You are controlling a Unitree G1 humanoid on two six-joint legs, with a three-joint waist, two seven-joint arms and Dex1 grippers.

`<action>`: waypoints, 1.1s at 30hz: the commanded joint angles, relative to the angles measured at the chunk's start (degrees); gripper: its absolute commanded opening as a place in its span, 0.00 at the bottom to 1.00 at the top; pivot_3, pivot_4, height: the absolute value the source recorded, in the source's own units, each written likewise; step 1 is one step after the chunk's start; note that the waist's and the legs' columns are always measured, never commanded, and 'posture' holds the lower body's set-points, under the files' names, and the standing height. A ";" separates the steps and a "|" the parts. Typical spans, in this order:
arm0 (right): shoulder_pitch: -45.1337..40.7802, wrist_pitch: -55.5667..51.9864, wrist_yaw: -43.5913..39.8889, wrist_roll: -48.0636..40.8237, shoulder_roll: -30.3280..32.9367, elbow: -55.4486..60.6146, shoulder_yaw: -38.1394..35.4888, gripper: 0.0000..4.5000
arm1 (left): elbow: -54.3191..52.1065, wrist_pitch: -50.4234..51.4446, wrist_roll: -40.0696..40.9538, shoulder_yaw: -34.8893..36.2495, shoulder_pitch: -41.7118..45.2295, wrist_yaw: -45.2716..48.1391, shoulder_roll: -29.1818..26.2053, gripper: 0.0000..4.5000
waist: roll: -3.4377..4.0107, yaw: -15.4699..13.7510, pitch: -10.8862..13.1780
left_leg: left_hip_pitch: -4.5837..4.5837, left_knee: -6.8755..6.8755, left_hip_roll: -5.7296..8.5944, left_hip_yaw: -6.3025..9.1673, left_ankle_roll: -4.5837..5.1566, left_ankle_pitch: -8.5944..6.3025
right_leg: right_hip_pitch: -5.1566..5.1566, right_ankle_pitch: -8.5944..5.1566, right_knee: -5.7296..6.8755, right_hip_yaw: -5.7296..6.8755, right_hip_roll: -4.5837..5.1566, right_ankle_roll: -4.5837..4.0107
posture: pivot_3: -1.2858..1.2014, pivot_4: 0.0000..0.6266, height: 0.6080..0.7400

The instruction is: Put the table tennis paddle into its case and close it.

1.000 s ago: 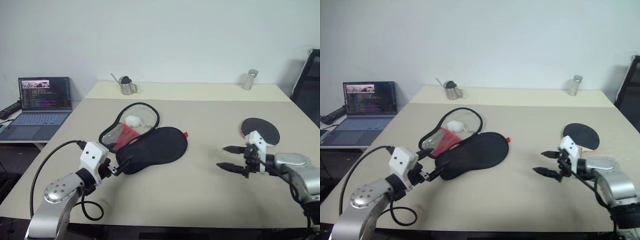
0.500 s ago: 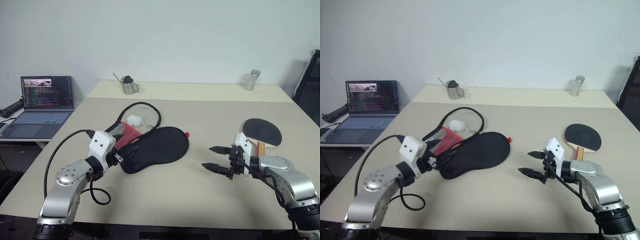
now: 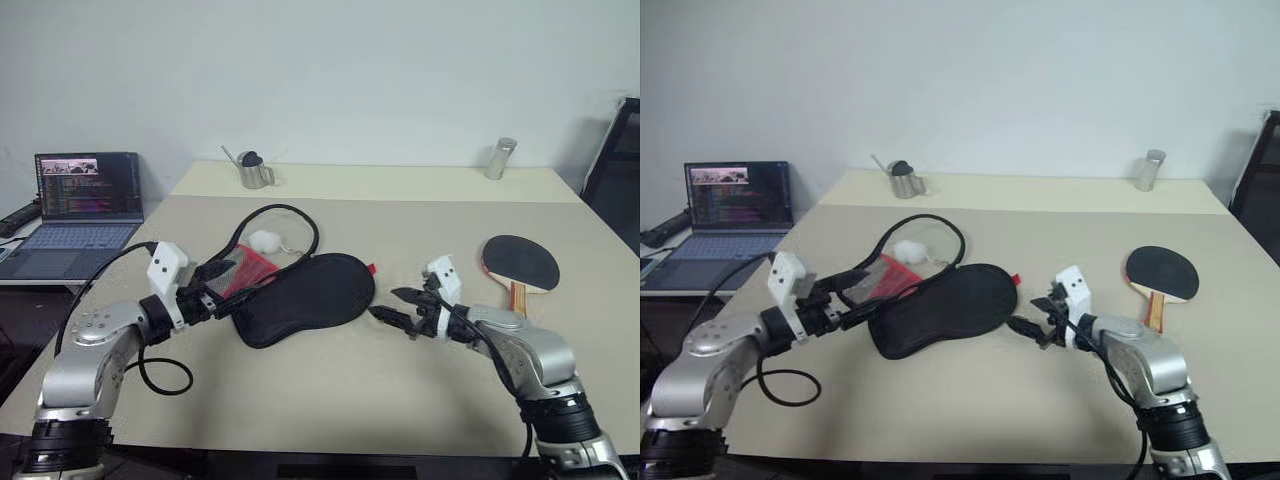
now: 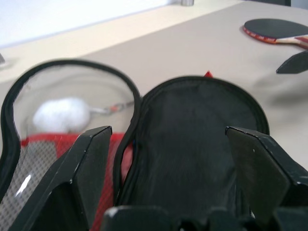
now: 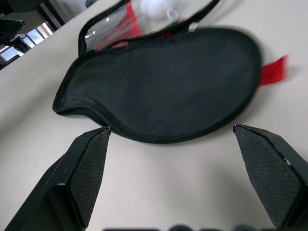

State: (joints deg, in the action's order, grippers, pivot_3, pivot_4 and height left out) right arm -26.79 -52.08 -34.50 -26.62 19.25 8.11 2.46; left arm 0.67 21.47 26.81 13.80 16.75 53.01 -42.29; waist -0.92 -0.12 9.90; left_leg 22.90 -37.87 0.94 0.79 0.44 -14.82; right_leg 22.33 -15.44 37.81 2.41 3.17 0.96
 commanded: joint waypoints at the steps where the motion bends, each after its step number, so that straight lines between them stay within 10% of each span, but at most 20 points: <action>1: -2.48 -1.05 3.61 0.79 -2.67 -1.91 0.80 1.00 | 2.37 -2.11 -0.34 0.52 2.64 2.57 -2.03 0.92 | 0.00 0.12 0.00 | 0.00 0.00 0.00 0.00 0.00 0.00 | 0.01 0.00 0.00 0.00 0.00 0.00 | 0.52 0.24 1.00; 21: -11.03 4.17 8.47 6.71 -14.13 -18.10 2.81 1.00 | 5.60 -4.82 -2.82 -0.54 6.22 5.50 -3.38 0.92 | 0.00 0.70 0.02 | -0.03 0.02 0.01 -0.05 0.00 0.00 | 0.11 0.00 0.17 -0.08 -0.02 0.00 | 0.52 0.24 1.00; 33: -14.03 -2.90 11.69 4.84 -15.61 -18.12 -2.42 0.17 | 5.36 -5.95 -3.39 -1.73 6.88 5.56 -2.62 0.92 | 0.01 0.70 0.02 | 0.00 0.03 0.01 -0.06 0.00 0.00 | 0.18 0.00 0.18 -0.11 -0.01 -0.01 | 0.52 0.24 1.00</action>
State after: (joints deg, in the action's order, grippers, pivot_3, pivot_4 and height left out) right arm -39.38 -53.45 -23.12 -20.14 3.23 -11.84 1.89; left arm 7.53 16.82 23.57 11.74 22.82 58.24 -44.76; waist -0.91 0.58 9.93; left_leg 22.91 -37.84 0.94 0.73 0.43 -14.82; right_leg 22.51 -15.44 37.99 2.29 3.17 0.95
